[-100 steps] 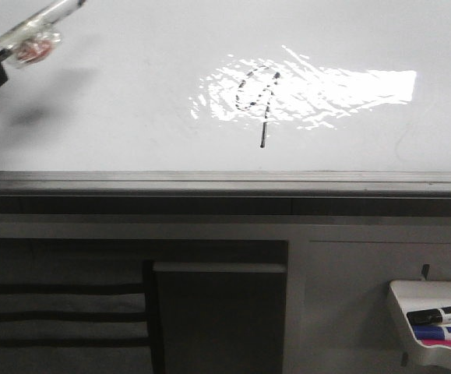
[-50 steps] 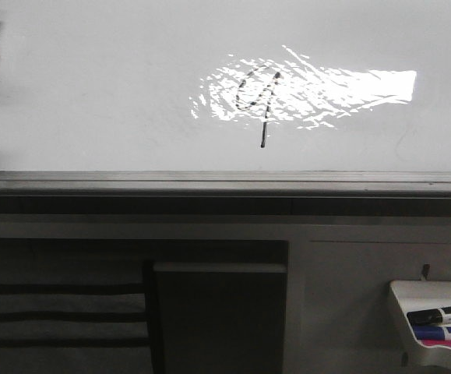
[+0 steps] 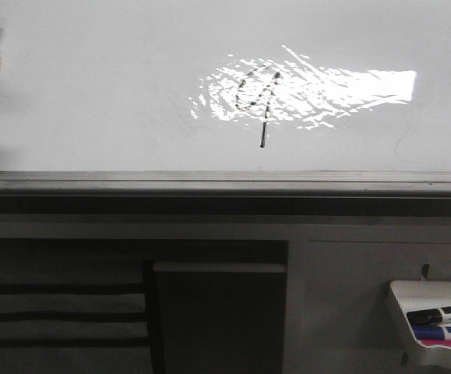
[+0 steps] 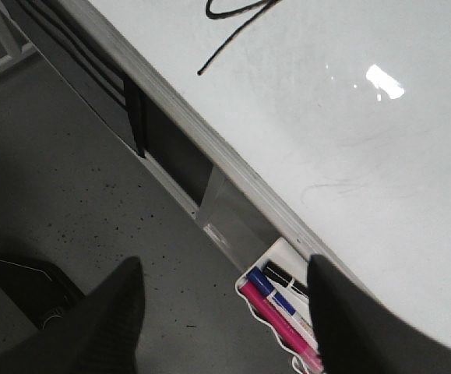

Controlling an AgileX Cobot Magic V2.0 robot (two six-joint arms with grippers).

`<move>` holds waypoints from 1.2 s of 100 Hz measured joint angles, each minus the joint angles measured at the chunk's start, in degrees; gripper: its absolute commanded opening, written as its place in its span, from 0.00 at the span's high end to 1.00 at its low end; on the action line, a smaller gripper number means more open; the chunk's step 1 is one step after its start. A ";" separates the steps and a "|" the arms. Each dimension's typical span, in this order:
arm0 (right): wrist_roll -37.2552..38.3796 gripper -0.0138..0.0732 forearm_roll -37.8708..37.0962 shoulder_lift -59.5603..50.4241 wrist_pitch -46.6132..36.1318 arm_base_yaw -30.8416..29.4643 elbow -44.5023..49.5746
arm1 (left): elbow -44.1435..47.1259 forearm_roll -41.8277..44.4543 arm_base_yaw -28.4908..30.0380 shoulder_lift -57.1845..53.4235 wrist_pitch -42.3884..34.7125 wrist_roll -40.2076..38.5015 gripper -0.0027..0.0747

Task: Write number 9 on whiteboard

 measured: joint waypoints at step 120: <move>24.50 0.92 -6.48 -25.71 -12.50 0.00 18.90 | 24.01 -0.21 0.00 -44.62 -3.03 1.57 0.99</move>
